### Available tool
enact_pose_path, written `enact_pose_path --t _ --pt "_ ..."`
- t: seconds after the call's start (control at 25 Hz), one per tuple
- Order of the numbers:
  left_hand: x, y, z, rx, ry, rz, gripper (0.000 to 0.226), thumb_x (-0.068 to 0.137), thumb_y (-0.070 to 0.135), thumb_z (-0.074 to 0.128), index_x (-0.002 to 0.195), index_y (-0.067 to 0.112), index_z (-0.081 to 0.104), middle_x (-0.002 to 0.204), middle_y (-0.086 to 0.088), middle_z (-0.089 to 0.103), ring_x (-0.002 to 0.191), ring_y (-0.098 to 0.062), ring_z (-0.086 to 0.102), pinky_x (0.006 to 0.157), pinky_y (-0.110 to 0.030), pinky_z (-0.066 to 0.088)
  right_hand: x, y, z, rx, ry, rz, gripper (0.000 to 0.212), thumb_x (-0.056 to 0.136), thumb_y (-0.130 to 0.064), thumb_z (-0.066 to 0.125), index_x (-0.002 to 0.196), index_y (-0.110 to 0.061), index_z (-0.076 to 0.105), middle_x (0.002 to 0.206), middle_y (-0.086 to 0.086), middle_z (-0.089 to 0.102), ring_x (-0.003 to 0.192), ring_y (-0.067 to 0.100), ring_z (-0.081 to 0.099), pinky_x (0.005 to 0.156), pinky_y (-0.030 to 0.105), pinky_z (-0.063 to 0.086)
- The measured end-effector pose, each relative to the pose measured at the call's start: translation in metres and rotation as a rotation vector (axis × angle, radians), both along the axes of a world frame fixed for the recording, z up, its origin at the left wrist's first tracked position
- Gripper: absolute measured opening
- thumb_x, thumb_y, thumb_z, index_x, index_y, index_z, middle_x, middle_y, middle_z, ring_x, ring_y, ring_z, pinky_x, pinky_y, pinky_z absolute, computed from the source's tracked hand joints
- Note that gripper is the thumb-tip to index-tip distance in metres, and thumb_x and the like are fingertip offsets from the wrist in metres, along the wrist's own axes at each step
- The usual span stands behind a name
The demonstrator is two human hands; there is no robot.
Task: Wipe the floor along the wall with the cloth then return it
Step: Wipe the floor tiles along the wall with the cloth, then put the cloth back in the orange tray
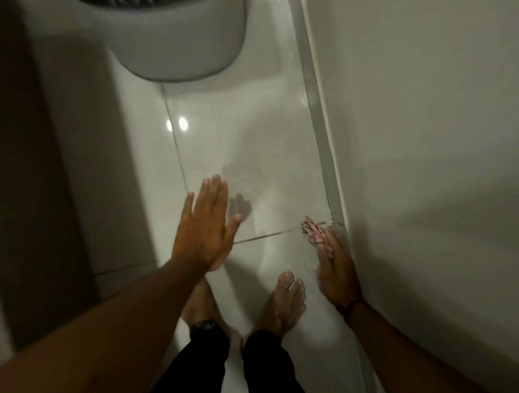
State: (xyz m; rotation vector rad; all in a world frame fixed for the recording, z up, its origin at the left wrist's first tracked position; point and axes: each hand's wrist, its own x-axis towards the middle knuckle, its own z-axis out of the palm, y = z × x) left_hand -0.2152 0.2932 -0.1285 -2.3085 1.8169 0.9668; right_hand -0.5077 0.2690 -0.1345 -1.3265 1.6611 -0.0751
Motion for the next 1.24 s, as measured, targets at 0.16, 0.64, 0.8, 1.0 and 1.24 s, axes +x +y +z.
enact_pose_path --t 0.16,0.64,0.8,1.0,1.24 --pt "0.014 -0.020 0.102 0.042 -0.015 0.010 0.085 0.103 0.064 -0.003 0.174 0.018 -0.011 0.180 0.001 -0.021 0.167 -0.019 -0.023 0.139 -0.049 -0.003 0.064 -0.052 0.106 -0.051 -0.072 0.041 0.053 0.108 -0.024 0.048 0.159 -0.022 0.032 0.164 -0.009 0.031 0.156 0.012 0.025 0.128 0.031 0.024" --pt "0.177 -0.269 0.173 -0.302 -0.088 0.153 0.076 0.114 0.055 0.022 0.176 0.011 0.014 0.186 -0.010 0.008 0.173 -0.028 0.003 0.139 -0.055 0.006 0.368 -0.356 0.213 -0.348 -0.290 0.169 0.059 0.109 -0.041 0.042 0.162 -0.026 0.024 0.170 0.000 0.029 0.157 0.020 0.025 0.126 0.049 0.031" --pt "0.203 -0.297 0.135 -0.255 -0.073 0.179 0.076 0.112 0.053 0.027 0.175 0.010 0.022 0.185 -0.012 0.014 0.172 -0.030 0.011 0.139 -0.052 0.002 0.426 -0.428 0.167 -0.469 -0.095 0.286 0.062 0.110 -0.035 0.042 0.163 -0.014 0.018 0.173 0.005 0.019 0.161 0.023 0.008 0.130 0.044 0.016" --pt "0.216 -0.288 0.104 -0.330 -0.143 0.115 0.074 0.114 0.053 0.032 0.173 0.008 0.030 0.183 -0.013 0.023 0.171 -0.029 0.015 0.139 -0.053 0.003 0.443 -0.449 0.098 -0.439 0.332 0.693 0.077 0.107 -0.051 0.033 0.164 -0.009 0.001 0.174 0.014 -0.003 0.160 0.035 -0.008 0.130 0.054 0.001" --pt "0.219 -0.293 0.116 -0.351 -0.132 0.091 0.074 0.115 0.055 0.025 0.172 0.007 0.030 0.182 -0.013 0.027 0.170 -0.030 0.020 0.139 -0.050 0.000 0.446 -0.454 0.108 -0.416 0.434 0.808 0.095 0.099 -0.070 0.026 0.162 -0.009 -0.009 0.173 0.017 -0.011 0.159 0.039 -0.011 0.129 0.056 -0.001"
